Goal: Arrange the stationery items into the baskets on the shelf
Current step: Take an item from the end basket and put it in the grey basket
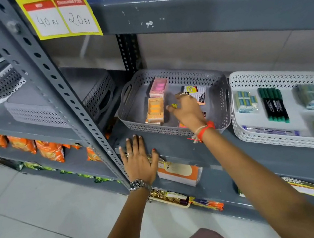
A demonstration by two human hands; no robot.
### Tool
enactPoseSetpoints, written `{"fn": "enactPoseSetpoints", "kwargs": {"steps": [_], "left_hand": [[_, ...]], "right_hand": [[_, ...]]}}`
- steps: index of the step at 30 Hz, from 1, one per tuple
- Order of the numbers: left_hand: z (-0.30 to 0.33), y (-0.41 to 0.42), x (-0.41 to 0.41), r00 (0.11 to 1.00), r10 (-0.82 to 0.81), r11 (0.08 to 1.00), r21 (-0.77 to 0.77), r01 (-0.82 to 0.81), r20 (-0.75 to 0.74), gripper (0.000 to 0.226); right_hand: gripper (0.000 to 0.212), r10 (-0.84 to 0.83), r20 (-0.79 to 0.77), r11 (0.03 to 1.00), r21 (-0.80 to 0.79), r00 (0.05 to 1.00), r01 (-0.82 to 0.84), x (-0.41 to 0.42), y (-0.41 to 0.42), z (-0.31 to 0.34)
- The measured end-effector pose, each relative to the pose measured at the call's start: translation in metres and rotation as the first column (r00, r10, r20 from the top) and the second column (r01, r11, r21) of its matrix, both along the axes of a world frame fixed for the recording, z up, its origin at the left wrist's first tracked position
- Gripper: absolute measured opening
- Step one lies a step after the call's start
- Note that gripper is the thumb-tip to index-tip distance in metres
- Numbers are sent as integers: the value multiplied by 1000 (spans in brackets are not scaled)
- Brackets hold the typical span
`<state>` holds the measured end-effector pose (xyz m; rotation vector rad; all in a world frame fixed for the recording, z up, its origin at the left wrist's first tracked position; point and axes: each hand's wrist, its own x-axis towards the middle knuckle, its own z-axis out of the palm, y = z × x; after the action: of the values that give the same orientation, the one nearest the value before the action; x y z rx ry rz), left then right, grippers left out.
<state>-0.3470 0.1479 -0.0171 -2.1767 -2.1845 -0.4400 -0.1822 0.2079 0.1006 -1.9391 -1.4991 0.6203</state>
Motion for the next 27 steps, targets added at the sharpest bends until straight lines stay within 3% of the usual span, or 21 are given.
{"fn": "enactPoseSetpoints", "kwargs": {"steps": [5, 14, 22, 27], "left_hand": [[3, -21, 34, 998, 58, 998, -20, -58, 13, 65], [5, -71, 144, 971, -226, 969, -87, 232, 76, 57], [7, -99, 226, 933, -355, 931, -67, 358, 52, 56], [4, -109, 264, 927, -373, 926, -46, 375, 44, 61]], "right_hand": [[32, -133, -63, 981, 132, 989, 140, 64, -24, -3], [25, -344, -110, 879, 313, 933, 361, 181, -76, 11], [27, -605, -118, 736, 296, 788, 609, 314, -139, 10], [36, -708, 67, 700, 204, 703, 685, 400, -178, -5]]}}
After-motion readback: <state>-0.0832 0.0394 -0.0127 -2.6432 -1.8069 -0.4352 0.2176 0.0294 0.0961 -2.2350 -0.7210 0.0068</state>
